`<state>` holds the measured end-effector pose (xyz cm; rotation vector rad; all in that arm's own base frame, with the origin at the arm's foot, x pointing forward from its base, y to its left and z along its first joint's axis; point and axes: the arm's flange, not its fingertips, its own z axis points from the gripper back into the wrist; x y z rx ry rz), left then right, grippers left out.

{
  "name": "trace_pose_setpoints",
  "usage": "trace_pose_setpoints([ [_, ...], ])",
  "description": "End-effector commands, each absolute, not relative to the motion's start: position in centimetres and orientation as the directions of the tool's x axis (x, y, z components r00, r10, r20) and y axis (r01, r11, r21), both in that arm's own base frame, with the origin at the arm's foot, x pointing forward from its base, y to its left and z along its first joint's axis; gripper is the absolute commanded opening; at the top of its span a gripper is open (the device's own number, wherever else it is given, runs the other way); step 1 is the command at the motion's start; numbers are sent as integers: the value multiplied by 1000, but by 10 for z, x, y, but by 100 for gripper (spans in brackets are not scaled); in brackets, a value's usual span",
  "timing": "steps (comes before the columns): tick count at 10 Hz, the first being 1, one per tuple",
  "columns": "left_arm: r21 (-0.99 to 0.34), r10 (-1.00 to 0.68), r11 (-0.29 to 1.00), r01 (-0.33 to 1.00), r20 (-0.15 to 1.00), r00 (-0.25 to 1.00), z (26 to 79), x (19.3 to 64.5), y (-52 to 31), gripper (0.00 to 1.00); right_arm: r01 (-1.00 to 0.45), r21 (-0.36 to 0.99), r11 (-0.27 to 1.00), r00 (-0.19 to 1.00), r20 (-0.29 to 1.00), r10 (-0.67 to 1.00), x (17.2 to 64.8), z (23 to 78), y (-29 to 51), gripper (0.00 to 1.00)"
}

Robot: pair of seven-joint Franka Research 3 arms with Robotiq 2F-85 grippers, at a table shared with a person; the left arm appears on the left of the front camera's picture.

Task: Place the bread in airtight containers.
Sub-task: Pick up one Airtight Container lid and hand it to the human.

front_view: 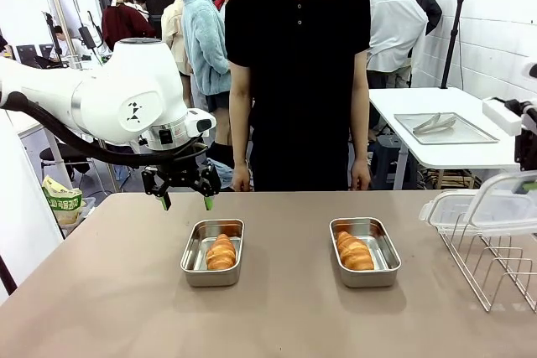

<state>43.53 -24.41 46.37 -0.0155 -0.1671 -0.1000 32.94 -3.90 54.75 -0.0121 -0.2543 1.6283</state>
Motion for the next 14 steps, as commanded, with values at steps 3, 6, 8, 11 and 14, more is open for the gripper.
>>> trace_pose_setpoints([
  [3,-9,-94,995,97,168,981,465,435,-244,100,-967,-251,-40,-102,237,966,339,595,-23,0],
  [6,-9,-94,995,97,168,981,465,435,-244,100,-898,-392,-198,-282,168,945,343,639,30,0],
  [8,-9,-94,995,97,168,981,465,435,-244,100,-780,-507,-367,-461,71,884,359,664,68,0],
  [11,-9,-94,995,97,168,981,465,435,-244,100,-639,-562,-524,-622,-23,783,419,676,113,0],
  [14,-9,-94,995,97,168,981,465,435,-244,100,-577,-596,-558,-697,3,717,468,672,141,0],
])
